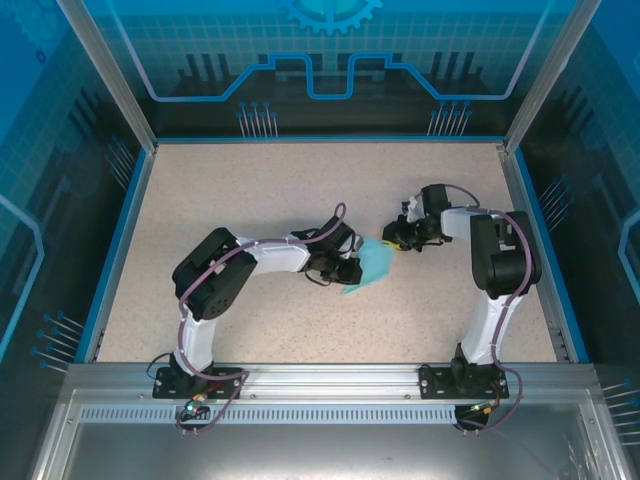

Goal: Fold a paper plane with a square sheet of paper (pick it up from the middle)
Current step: Fourth fold the wing at the center of the table.

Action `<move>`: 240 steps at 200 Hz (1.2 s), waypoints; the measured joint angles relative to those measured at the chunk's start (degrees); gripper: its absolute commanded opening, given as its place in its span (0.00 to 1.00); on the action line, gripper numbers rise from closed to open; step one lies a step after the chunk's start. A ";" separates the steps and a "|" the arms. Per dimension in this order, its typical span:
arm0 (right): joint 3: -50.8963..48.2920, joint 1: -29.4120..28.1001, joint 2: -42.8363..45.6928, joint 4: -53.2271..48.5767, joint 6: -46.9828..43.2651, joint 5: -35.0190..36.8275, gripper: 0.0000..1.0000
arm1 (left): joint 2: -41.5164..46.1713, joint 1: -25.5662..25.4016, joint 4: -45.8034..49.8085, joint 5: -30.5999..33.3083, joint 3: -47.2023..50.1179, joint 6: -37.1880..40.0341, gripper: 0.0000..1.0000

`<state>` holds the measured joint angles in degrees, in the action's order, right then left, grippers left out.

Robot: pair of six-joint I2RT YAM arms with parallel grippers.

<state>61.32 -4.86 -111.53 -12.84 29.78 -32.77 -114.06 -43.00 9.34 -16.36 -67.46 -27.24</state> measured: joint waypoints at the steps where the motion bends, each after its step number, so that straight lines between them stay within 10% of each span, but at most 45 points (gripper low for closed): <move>1: 0.02 0.02 -0.04 0.02 0.00 0.00 0.20 | 0.02 0.00 -0.02 -0.02 0.07 0.04 0.10; 150: -0.46 1.33 3.58 1.05 2.10 -0.02 0.20 | 3.89 0.00 -1.73 -0.24 5.86 0.42 0.11; 240: -13.73 -12.85 13.55 5.25 9.66 -0.66 0.18 | 5.07 0.11 1.75 -0.90 5.86 0.42 0.14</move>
<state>47.59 -17.72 -97.97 -7.60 39.44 -33.43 -108.99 -42.89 11.09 -17.26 -61.60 -26.83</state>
